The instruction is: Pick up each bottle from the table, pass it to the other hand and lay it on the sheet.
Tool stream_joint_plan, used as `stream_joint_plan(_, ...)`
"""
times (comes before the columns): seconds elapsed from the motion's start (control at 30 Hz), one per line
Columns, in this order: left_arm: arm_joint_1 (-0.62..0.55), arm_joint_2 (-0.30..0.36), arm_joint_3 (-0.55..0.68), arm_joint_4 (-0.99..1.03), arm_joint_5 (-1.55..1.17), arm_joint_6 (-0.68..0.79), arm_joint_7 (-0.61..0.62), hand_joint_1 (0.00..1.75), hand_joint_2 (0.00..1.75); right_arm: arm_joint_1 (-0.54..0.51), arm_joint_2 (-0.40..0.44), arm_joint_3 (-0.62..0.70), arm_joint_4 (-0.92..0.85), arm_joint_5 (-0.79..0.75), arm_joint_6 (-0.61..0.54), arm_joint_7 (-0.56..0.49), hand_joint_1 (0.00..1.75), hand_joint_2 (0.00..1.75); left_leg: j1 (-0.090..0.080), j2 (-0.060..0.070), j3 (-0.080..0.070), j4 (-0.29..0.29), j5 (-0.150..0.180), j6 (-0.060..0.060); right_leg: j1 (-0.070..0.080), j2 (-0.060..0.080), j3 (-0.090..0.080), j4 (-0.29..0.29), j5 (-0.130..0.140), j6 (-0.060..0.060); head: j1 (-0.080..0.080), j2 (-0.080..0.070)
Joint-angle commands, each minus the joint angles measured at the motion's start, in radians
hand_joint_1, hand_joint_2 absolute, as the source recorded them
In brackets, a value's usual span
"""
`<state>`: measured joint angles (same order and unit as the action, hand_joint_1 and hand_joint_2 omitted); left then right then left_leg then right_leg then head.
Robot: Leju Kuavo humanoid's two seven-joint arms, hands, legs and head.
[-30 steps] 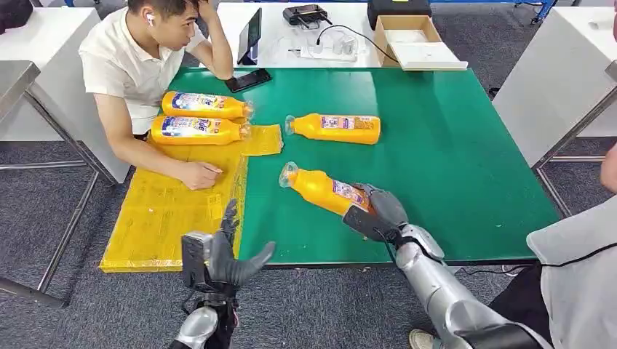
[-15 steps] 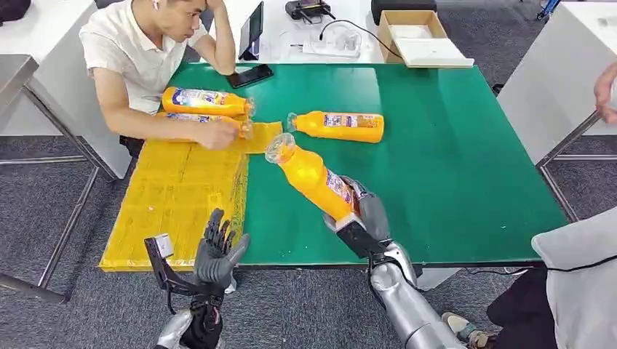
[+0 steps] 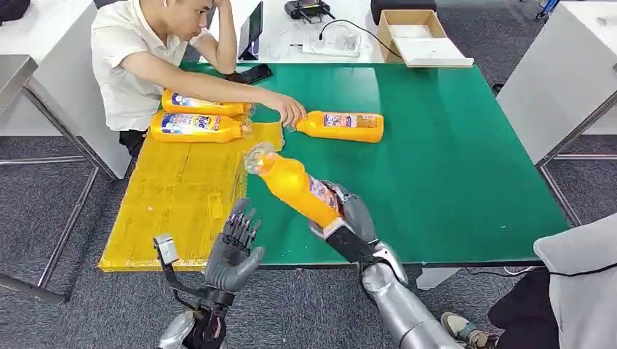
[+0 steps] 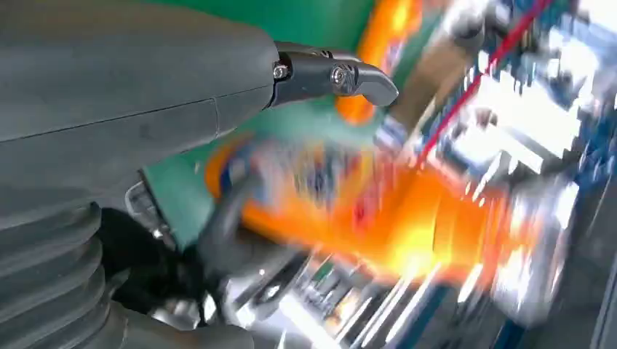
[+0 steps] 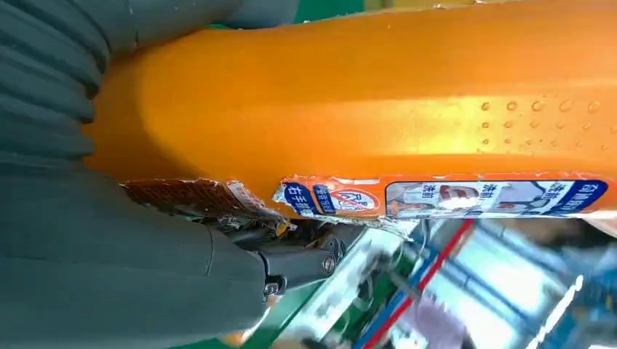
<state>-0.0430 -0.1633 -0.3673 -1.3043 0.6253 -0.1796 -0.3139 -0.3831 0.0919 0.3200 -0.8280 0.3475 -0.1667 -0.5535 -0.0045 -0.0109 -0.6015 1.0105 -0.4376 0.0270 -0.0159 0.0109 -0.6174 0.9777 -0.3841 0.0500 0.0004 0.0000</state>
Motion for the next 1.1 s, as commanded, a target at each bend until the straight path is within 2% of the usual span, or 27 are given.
stream_joint_plan(0.03,-0.046,0.006,-0.010,0.084,-0.041,0.023,0.019,0.00,1.75,-0.042,0.103,0.222,0.231,0.097,0.014,-0.048,1.75,1.75,0.001,0.003,0.005,-0.002,-0.002,-0.003,0.002,0.001,0.004,-0.001,-0.001,-0.003,0.000,0.000)
stream_joint_plan(0.47,-0.123,0.000,-0.034,0.214,-0.017,0.033,0.061,0.00,1.75,-0.075,0.156,0.398,0.227,0.160,0.021,-0.042,1.75,1.75,0.001,0.000,0.000,0.000,0.000,-0.001,0.001,0.000,-0.001,0.000,-0.001,-0.001,0.000,0.000)
stream_joint_plan(0.87,-0.132,-0.009,-0.014,0.207,-0.001,0.045,0.039,0.00,1.75,-0.061,0.165,0.430,0.242,0.141,0.047,-0.047,1.75,1.75,0.001,-0.001,0.000,0.000,0.000,-0.002,0.001,-0.002,-0.001,0.000,-0.001,-0.002,0.000,0.000)
stream_joint_plan(0.9,-0.128,-0.011,-0.007,0.190,0.001,0.048,0.034,0.37,1.75,-0.056,0.164,0.441,0.252,0.136,0.039,-0.046,1.75,1.75,0.001,0.000,-0.001,0.000,0.000,-0.001,0.001,-0.001,-0.002,0.000,-0.001,-0.002,0.000,0.000)
stream_joint_plan(0.93,-0.123,-0.016,0.005,0.175,0.002,0.052,0.014,1.61,1.75,-0.054,0.164,0.444,0.261,0.126,0.040,-0.045,1.75,1.75,0.002,0.000,0.001,0.000,-0.001,-0.002,0.002,-0.002,0.001,0.000,-0.002,-0.003,0.000,0.000)
stream_joint_plan(0.97,-0.117,-0.018,0.013,0.156,0.003,0.054,0.012,1.75,1.75,-0.053,0.162,0.452,0.269,0.122,0.035,-0.045,1.55,1.75,0.001,0.000,0.000,0.000,-0.001,-0.002,0.001,-0.001,-0.001,0.000,-0.001,-0.002,0.000,0.000)
stream_joint_plan(1.1,-0.110,-0.018,0.019,0.137,0.003,0.058,0.016,1.75,1.75,-0.053,0.158,0.457,0.274,0.118,0.031,-0.046,1.55,1.75,0.001,-0.001,-0.001,0.000,0.000,-0.001,0.001,-0.002,-0.001,0.000,-0.001,-0.002,0.000,0.000)
